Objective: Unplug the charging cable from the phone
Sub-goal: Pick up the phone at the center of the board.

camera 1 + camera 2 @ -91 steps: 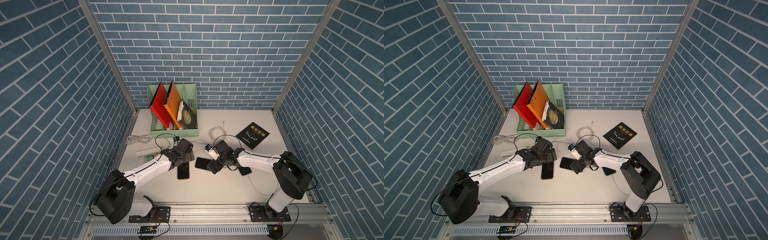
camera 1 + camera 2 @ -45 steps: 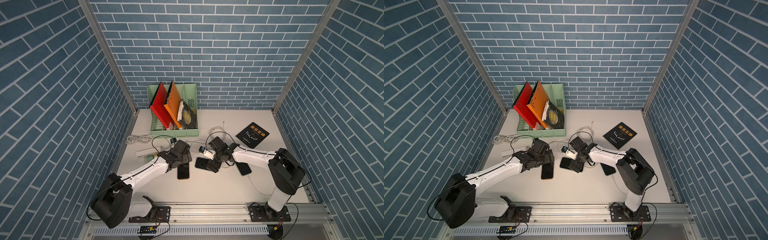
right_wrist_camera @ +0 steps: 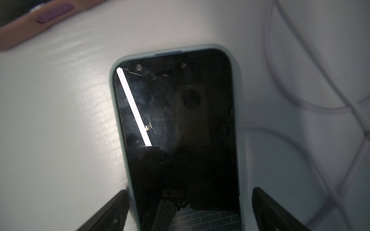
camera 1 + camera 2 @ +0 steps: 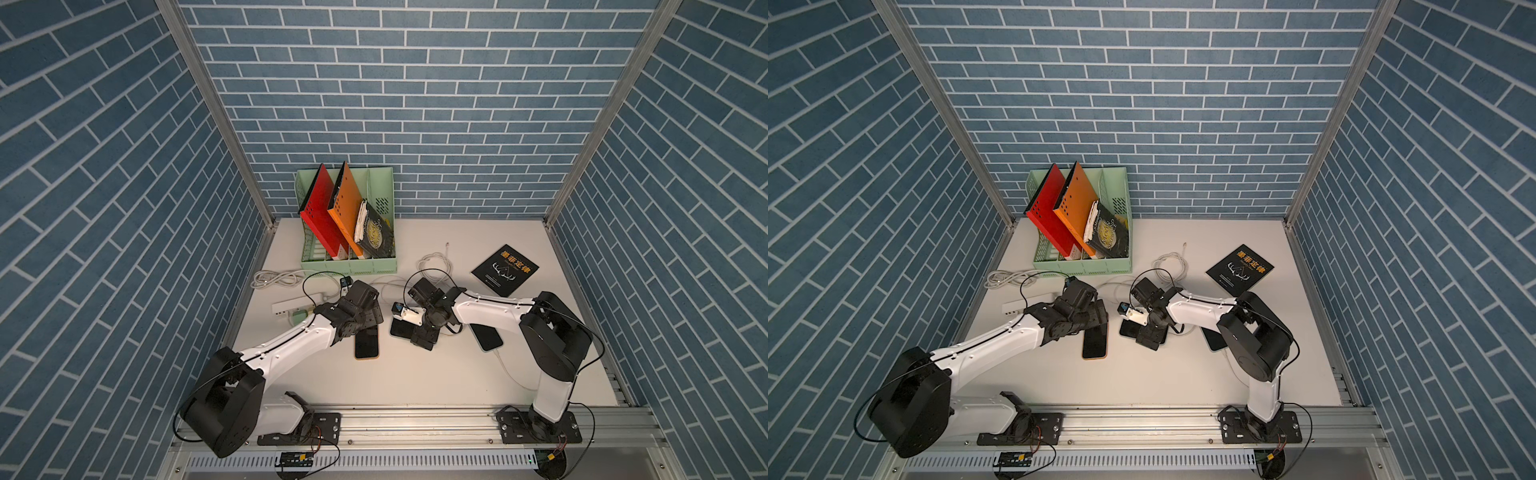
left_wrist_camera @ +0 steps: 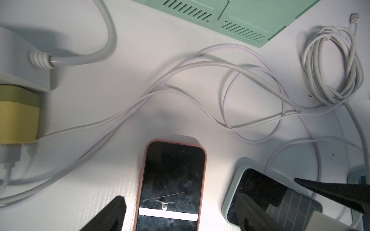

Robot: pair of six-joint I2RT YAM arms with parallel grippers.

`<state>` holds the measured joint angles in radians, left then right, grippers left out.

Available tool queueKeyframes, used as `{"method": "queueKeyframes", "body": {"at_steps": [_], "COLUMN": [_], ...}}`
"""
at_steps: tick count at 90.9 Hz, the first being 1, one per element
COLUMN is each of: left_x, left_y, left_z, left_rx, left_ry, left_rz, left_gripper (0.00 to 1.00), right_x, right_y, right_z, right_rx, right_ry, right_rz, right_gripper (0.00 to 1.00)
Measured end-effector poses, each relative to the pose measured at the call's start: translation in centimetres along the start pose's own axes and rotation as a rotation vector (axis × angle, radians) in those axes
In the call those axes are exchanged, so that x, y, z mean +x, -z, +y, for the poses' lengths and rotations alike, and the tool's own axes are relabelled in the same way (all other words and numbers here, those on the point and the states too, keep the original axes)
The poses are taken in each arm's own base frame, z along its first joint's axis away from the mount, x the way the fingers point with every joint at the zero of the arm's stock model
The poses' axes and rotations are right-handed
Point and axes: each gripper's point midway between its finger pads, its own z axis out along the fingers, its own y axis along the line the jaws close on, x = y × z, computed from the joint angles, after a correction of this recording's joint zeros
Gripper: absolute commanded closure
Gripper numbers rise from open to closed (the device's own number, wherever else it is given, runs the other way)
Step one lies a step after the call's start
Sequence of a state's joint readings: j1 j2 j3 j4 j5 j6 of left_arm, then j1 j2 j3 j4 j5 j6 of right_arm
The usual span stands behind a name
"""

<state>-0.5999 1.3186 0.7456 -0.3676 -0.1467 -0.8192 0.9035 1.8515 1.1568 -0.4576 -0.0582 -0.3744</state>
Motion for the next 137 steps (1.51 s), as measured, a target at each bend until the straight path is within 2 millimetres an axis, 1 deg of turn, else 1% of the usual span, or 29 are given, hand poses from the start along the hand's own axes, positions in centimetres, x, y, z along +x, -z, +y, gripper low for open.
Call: {"method": "queueKeyframes", "body": {"at_steps": [12, 26, 58, 66, 78, 84, 90, 98, 112, 125, 137], "left_x": [0.0, 0.1, 0.0, 0.0, -0.1, -0.2, -0.3, -0.6, -1.5, -2.1, -2.6], "left_y": [0.0, 0.0, -0.2, -0.2, -0.2, -0.1, -0.1, 0.2, 0.6, 1.2, 1.7], "left_z": [-0.1, -0.2, 0.0, 0.0, 0.0, 0.0, 0.1, -0.1, -0.7, -1.1, -1.7], "left_rx": [0.005, 0.009, 0.005, 0.005, 0.003, 0.002, 0.000, 0.002, 0.012, 0.028, 0.060], "left_ry": [0.001, 0.001, 0.003, 0.002, 0.004, 0.005, 0.006, 0.007, 0.009, 0.008, 0.007], "left_rz": [0.003, 0.005, 0.006, 0.006, 0.005, 0.004, 0.004, -0.002, -0.024, -0.043, -0.059], "left_gripper": [0.09, 0.09, 0.10, 0.10, 0.10, 0.10, 0.10, 0.10, 0.11, 0.13, 0.15], "right_x": [-0.6, -1.0, -1.2, -1.2, -1.5, -1.6, -1.8, -2.4, -3.7, -3.8, -3.6], "right_y": [-0.2, -0.5, -0.5, -0.5, -0.3, 0.0, 0.7, 2.4, 5.9, 8.4, 10.2], "right_z": [-0.2, 0.0, 0.2, 0.4, 0.6, 0.5, 0.3, -0.8, -4.4, -7.9, -10.7], "right_rx": [-0.001, -0.024, -0.046, -0.057, -0.074, -0.077, -0.074, -0.052, 0.016, 0.062, 0.095], "right_ry": [0.001, 0.002, -0.001, -0.004, -0.014, -0.033, -0.052, -0.096, -0.218, -0.360, -0.490], "right_rz": [0.000, 0.009, 0.012, 0.007, -0.008, -0.023, -0.051, -0.106, -0.235, -0.331, -0.403], "right_gripper": [0.10, 0.25, 0.49, 0.52, 0.53, 0.54, 0.56, 0.57, 0.57, 0.57, 0.57]}}
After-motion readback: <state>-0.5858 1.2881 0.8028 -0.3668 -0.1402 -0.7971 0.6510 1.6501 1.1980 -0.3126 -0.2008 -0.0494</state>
